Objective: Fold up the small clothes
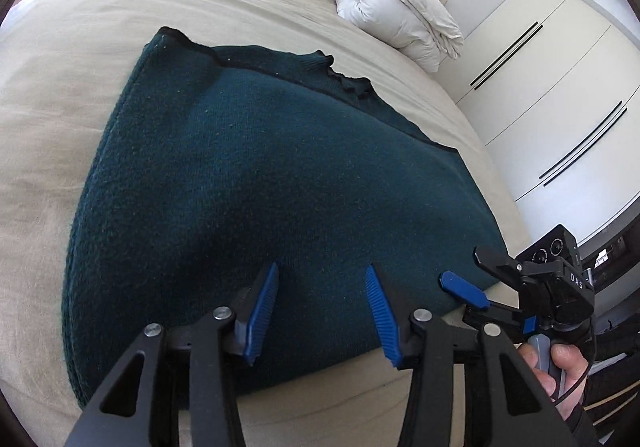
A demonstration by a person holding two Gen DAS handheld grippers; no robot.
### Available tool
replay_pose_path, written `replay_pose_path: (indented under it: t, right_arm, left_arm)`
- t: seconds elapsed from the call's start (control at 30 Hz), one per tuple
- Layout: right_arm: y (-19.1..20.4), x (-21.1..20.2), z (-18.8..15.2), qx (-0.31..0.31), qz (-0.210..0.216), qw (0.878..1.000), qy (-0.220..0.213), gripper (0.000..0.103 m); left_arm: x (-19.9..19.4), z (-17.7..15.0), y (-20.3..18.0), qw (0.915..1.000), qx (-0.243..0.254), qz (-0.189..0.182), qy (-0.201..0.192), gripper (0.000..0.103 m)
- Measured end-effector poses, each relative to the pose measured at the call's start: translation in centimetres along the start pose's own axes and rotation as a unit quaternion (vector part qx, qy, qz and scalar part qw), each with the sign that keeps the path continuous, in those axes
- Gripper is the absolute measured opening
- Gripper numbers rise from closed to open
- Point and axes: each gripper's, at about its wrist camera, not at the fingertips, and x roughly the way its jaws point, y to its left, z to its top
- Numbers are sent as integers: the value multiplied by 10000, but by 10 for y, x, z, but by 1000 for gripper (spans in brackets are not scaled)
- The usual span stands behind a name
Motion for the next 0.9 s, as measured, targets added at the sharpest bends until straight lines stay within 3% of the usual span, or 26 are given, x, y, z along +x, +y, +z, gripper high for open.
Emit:
replay_pose_path:
  t: [0.17,0.33,0.37,0.43,0.47,0.63,0.73,0.9]
  right_arm:
    - [-30,-60,20,292,-97,9963,-801,41]
    - [-61,-145,34,771,-299,9780,-1917,43]
    - [-61,-159,33,765,-342,9746,-2075,44]
    - [-54,-176,28,669,-420,9715,-2236,57]
    - [-50,-179,26,586,-459,9720,-2227,57]
    - [-10,-150,20,11,-501,9845,-1678,57]
    - [18,-126,16,-269,-358,9906,-1292,57]
    - [53,-73,19,-541,-229,9951,-799,57]
  left_arm:
    - [-27,-5,26,9996,-196,-75,-168,48]
    - [-75,-14,48,9972,-377,64,-644,54]
    - [-86,-15,52,9959,-423,106,-787,62]
    - [-104,-13,58,9925,-533,196,-1087,78]
    - [-109,-10,62,9914,-603,176,-1152,83]
    - [-92,11,90,9880,-1279,-231,-835,83]
    - [-72,18,111,9782,-1917,-622,-491,82]
    - [-61,29,117,9690,-2270,-932,-289,80]
